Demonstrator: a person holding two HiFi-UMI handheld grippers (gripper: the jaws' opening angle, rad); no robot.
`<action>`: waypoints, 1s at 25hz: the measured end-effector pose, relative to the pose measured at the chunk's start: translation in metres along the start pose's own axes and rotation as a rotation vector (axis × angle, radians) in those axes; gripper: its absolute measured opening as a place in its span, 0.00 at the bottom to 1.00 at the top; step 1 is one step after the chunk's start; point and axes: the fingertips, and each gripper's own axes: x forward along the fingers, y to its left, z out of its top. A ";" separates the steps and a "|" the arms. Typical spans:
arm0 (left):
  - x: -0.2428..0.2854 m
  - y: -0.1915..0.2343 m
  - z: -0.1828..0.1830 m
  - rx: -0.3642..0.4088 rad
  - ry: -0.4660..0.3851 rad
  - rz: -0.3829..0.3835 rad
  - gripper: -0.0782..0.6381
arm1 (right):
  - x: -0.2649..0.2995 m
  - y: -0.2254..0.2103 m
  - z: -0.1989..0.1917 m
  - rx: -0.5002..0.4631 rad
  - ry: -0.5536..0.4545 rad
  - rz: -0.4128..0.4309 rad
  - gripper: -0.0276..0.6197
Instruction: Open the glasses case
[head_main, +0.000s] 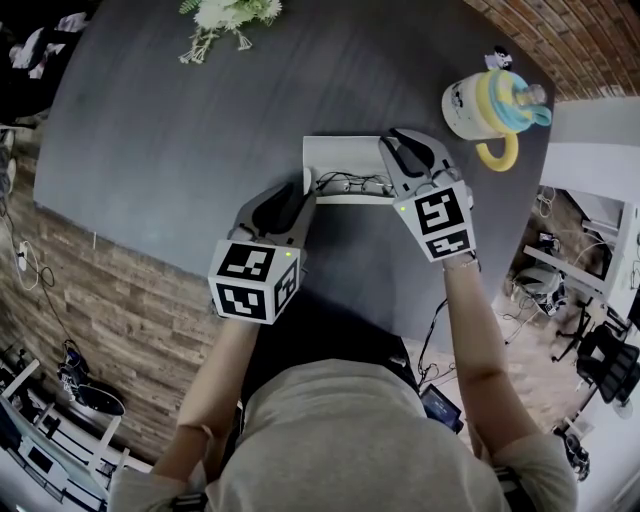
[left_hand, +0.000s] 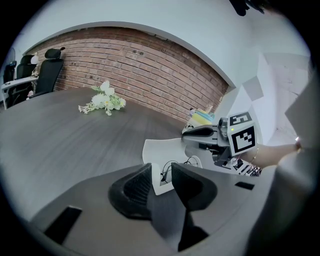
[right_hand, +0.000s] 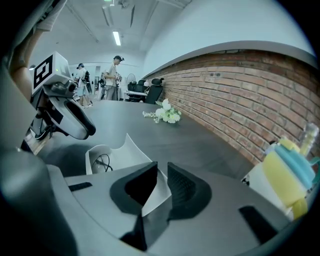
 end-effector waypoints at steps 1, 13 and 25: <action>0.000 0.000 -0.001 0.001 0.003 0.000 0.30 | 0.000 0.000 0.000 0.003 0.001 0.000 0.13; -0.006 -0.004 -0.001 0.011 -0.007 0.007 0.30 | -0.012 0.002 0.005 0.011 -0.015 -0.033 0.18; -0.027 -0.023 0.007 0.038 -0.060 -0.004 0.30 | -0.066 0.002 0.022 0.194 -0.157 -0.086 0.18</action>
